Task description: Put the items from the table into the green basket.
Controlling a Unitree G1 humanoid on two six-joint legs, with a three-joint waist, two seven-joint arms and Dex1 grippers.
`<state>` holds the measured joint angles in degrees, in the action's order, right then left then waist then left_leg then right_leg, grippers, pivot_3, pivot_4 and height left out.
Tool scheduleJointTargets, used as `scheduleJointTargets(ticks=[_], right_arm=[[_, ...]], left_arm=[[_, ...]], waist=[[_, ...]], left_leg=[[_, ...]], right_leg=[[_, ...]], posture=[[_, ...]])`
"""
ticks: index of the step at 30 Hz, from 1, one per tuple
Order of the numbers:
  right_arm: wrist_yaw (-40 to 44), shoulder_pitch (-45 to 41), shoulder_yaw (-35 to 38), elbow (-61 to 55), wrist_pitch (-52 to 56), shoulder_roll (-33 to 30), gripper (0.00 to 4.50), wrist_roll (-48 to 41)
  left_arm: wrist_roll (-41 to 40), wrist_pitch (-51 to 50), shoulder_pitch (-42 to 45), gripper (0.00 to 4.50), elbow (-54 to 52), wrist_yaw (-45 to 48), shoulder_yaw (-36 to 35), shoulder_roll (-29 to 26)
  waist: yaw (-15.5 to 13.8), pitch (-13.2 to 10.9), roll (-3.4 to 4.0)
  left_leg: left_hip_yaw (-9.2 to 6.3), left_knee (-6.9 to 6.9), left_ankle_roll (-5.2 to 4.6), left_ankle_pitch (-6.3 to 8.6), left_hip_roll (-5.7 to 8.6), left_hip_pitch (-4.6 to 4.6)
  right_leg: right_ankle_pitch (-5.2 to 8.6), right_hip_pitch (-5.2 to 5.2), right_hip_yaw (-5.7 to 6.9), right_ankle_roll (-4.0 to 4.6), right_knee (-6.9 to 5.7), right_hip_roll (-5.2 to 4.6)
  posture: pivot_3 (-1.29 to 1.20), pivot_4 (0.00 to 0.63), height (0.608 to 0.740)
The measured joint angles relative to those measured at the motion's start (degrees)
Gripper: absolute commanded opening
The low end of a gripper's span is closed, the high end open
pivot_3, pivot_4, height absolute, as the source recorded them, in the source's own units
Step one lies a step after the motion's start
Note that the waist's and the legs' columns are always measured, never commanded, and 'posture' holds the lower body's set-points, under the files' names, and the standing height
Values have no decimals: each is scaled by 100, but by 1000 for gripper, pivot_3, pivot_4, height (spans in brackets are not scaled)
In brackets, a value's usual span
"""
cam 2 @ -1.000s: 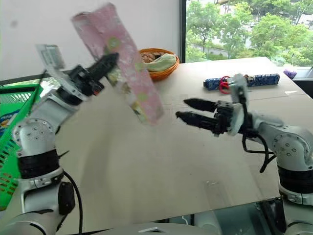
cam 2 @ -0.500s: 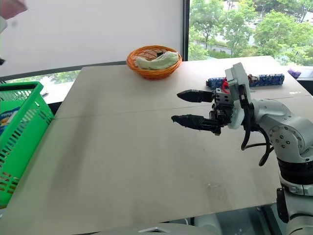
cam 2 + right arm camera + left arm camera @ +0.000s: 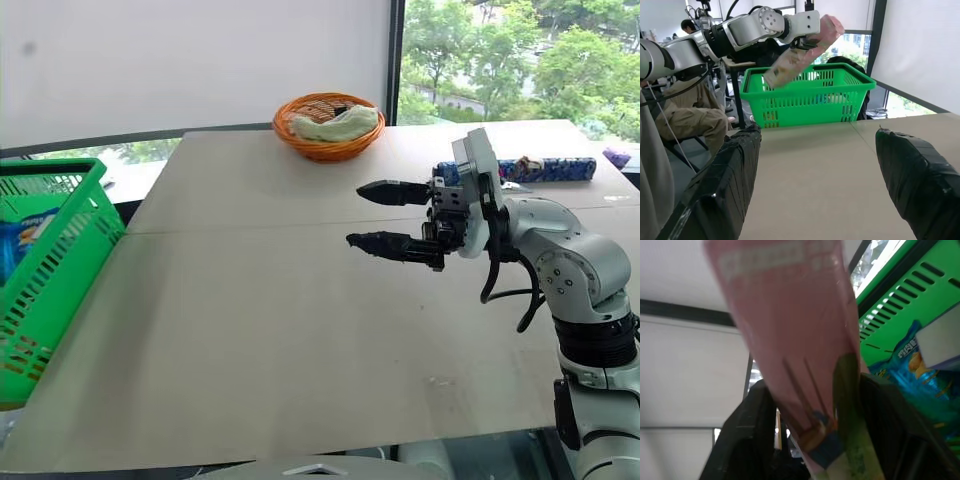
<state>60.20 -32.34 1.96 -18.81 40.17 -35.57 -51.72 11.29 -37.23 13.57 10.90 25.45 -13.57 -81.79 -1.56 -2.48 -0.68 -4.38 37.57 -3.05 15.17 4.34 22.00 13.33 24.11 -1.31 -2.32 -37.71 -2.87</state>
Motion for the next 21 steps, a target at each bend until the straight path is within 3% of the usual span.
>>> scheduleJointTargets(ticks=[1, 10, 14, 16, 18, 21], right_arm=[[6, 0, 0, 1, -2, 0, 3867, 3], [4, 40, 9, -2, -3, -25, 3867, 1], [-13, 93, 24, -7, -1, -46, 3867, 2], [-18, 137, 34, -1, 3, -87, 3867, 10], [-24, 250, 27, 0, -40, -154, 3867, 135], [-307, 536, -156, 308, -465, -221, 3867, 1017]], left_arm=[[8, -4, -69, 4461, 39, -3, -31, 6], [199, 43, -101, 4461, 314, -187, -447, 226], [-342, 87, 892, 4461, 198, -416, -794, 1266], [-1128, 410, 1453, 4461, -143, -169, -1073, 2083], [-2080, 544, 1298, 4461, -889, 549, -1198, 2735], [-3455, 2, 217, 4461, -2185, 1500, -1101, 3450]], waist=[[-6, 0, -1], [-72, 3, -2], [-131, 18, -24], [-185, 33, -45], [-181, 48, -48], [8, 50, -52]], left_leg=[[0, 0, 0, 0, 0, 0], [1, 0, 23, 13, 0, -3], [-3, 6, 30, 9, 0, -3], [-8, 25, 31, 9, 0, 1], [2, 27, 31, 10, 3, -1], [24, 30, 25, 6, -3, -4]], right_leg=[[0, 0, -1, 0, 0, 0], [0, -2, 0, 1, -4, -3], [-3, -4, 10, 3, -8, -5], [-5, -6, 21, 5, -7, -8], [-8, -19, 17, 7, -1, -18], [-8, -15, 5, 7, 2, -15]], posture=[[53, 0, 738], [43, 0, 738], [43, 0, 738], [37, 0, 738], [37, 0, 738], [23, 0, 738]])
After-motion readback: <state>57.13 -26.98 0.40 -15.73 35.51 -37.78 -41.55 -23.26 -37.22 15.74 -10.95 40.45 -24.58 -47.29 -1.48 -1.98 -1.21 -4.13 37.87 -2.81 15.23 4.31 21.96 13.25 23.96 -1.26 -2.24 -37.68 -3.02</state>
